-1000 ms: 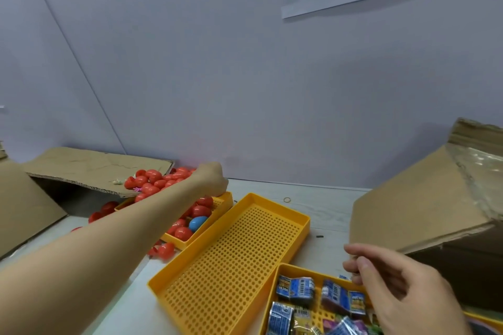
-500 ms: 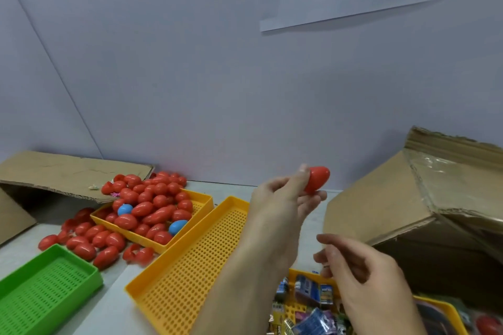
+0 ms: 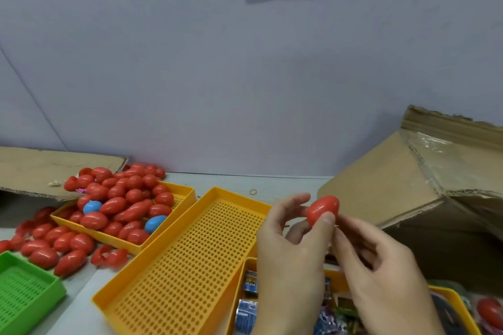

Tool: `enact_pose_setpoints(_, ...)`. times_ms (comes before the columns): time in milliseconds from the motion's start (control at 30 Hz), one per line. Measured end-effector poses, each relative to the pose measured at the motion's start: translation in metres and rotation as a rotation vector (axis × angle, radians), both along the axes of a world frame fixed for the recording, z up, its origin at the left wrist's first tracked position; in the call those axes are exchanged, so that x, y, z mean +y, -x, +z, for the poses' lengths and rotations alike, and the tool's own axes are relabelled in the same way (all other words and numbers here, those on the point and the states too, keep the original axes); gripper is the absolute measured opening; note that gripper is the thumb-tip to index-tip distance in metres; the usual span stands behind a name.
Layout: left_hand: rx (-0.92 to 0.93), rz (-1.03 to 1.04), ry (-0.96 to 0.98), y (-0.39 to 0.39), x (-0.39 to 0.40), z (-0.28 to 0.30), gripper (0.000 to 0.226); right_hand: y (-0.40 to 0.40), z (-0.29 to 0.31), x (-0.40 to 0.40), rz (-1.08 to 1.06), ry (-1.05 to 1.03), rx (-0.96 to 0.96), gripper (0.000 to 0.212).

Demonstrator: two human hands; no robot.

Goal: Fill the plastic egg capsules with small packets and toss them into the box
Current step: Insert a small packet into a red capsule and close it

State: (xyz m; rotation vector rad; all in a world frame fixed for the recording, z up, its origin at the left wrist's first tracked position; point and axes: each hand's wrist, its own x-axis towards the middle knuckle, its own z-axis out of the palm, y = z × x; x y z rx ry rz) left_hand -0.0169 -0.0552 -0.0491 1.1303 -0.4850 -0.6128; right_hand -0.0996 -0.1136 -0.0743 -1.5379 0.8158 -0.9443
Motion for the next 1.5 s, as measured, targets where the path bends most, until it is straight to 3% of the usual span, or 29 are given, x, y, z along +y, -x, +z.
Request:
enact_pose_setpoints(100, -0.234, 0.026, -0.043, 0.002, -0.004, -0.008, 0.034, 0.002, -0.004, -0.005, 0.001, -0.04, -0.052, 0.02)
enact_pose_setpoints(167, -0.51, 0.095, -0.078, 0.002, -0.007, -0.014, 0.04, 0.002, -0.004, -0.008, 0.008, -0.087, -0.068, 0.028)
enact_pose_setpoints(267, -0.858, 0.169, -0.099, 0.002, -0.007, -0.018, 0.048, 0.002, -0.003, -0.006, 0.085, -0.202, -0.203, 0.021)
enact_pose_setpoints(300, -0.906, 0.182, -0.112, 0.002, -0.008, -0.02, 0.052, 0.003, -0.004, -0.006, 0.099, -0.21, -0.215, 0.034)
enact_pose_setpoints(367, -0.886, 0.166, -0.134, 0.005, -0.008, -0.021, 0.062, 0.004, -0.007, -0.008, 0.079, -0.224, -0.216, 0.051)
enact_pose_setpoints(433, -0.73, 0.089, -0.121, 0.008, -0.007, -0.018, 0.065, 0.005, -0.007, -0.01, 0.099, -0.268, -0.224, 0.047)
enact_pose_setpoints(533, -0.49, 0.019, -0.123, 0.012, -0.005, -0.011, 0.039, 0.006, -0.005, -0.01, 0.15, -0.351, -0.273, 0.036)
enact_pose_setpoints(667, -0.404, -0.068, -0.145, 0.01, -0.005, -0.005, 0.01, 0.003, 0.0, -0.007, 0.175, -0.42, -0.388, 0.041)
enact_pose_setpoints(1000, -0.529, -0.064, -0.131, 0.007, -0.006, -0.008, 0.027, 0.005, 0.002, -0.007, 0.206, -0.469, -0.519, 0.031)
enact_pose_setpoints(1200, -0.72, 0.088, -0.213, 0.006, 0.008, -0.003, 0.028, 0.004, 0.005, -0.005, 0.259, -0.383, -0.404, 0.03)
enact_pose_setpoints(1333, -0.682, 0.07, -0.211, -0.002, 0.02, -0.001, 0.038, 0.003, 0.004, -0.001, 0.324, -0.33, -0.393, 0.031)
enact_pose_setpoints(1500, -0.517, -0.02, -0.209, -0.003, 0.023, 0.004, 0.031, 0.001, -0.004, -0.002, 0.267, -0.259, -0.312, 0.041)
